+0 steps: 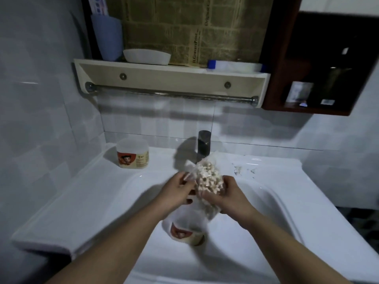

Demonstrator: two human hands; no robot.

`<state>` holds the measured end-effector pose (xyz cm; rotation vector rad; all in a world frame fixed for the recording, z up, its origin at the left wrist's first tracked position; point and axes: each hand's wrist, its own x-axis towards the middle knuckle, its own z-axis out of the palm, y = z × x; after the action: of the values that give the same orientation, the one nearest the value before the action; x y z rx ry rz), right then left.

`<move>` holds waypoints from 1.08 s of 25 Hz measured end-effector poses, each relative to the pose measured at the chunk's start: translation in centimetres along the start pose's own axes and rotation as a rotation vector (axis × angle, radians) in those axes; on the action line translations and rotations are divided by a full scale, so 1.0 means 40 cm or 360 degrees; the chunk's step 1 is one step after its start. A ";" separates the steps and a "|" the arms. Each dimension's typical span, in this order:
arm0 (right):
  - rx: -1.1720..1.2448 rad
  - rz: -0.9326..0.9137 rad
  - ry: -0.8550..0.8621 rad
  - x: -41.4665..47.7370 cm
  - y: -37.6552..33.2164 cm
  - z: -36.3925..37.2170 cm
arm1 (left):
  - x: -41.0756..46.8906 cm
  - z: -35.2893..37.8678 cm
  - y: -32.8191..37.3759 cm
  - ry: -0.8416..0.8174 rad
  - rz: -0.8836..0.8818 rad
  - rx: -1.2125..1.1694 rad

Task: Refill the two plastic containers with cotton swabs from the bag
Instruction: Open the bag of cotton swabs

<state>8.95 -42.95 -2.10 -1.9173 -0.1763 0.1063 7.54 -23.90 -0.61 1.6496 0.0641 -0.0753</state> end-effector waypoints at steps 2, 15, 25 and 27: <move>-0.0087 0.0030 0.0026 0.014 0.023 -0.040 | 0.011 0.025 -0.010 -0.0043 -0.0027 0.0172; -0.0799 0.0027 -0.0344 0.017 0.115 -0.134 | 0.082 0.065 -0.120 0.0006 -0.0107 0.0247; -0.0925 -0.0003 -0.0437 0.026 0.113 -0.132 | 0.088 0.062 -0.136 -0.0081 -0.0230 0.0126; -0.0865 -0.0081 -0.0464 0.029 0.113 -0.129 | 0.088 0.062 -0.143 -0.0091 -0.0279 0.0141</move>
<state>11.22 -49.06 -4.55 -2.4300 -0.4898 0.3323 10.53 -25.94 -6.79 1.7263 0.1639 -0.2620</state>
